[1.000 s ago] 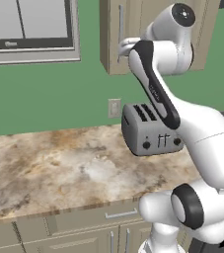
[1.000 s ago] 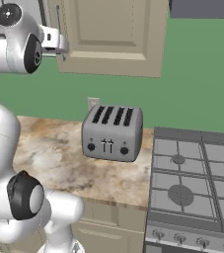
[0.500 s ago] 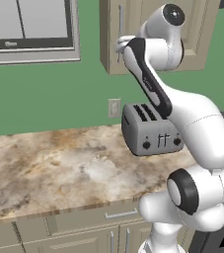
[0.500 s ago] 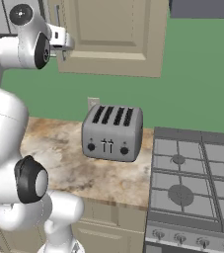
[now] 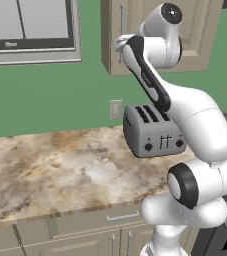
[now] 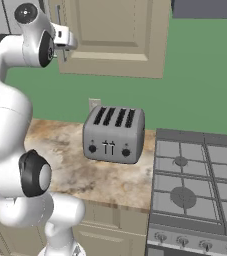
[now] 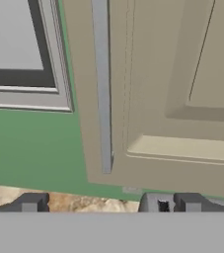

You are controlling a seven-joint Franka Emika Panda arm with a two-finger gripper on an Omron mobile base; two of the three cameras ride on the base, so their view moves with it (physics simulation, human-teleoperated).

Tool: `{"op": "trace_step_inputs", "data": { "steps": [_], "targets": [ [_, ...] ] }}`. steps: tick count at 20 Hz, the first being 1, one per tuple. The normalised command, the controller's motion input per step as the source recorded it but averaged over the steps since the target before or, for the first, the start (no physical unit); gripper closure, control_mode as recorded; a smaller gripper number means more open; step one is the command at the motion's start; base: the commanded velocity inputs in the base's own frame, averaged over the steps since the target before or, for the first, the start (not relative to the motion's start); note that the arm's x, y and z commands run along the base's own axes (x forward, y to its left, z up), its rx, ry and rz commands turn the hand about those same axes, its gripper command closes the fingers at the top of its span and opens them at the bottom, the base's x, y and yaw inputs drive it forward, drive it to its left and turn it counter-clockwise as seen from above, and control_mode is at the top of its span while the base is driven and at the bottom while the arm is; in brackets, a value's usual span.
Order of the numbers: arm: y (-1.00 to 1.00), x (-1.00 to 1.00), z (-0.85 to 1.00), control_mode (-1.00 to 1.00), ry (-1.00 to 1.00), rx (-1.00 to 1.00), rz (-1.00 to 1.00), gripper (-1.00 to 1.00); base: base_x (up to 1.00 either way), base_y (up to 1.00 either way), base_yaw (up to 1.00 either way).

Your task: Open the cabinet. Pick the spray and place it next to the sink. Then close the cabinet.

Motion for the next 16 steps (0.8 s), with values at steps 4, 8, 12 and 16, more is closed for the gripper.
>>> {"op": "trace_step_inputs", "data": {
  "steps": [4, 8, 12, 16],
  "targets": [
    [0.14, 0.04, -0.08, -1.00, 0.00, 0.00, 0.00, -1.00, 0.00, 0.00, 0.00],
    [0.08, 0.13, 0.00, -1.00, 0.00, 0.00, 0.00, -1.00, 0.00, 0.00, 0.00],
    [0.00, 0.29, 0.00, -1.00, 0.00, 0.00, 0.00, -1.00, 0.00, 0.00, 0.00],
    [0.00, 0.30, 0.00, -1.00, 0.00, 0.00, 0.00, -1.00, 0.00, 0.00, 0.00]
  ]
}}
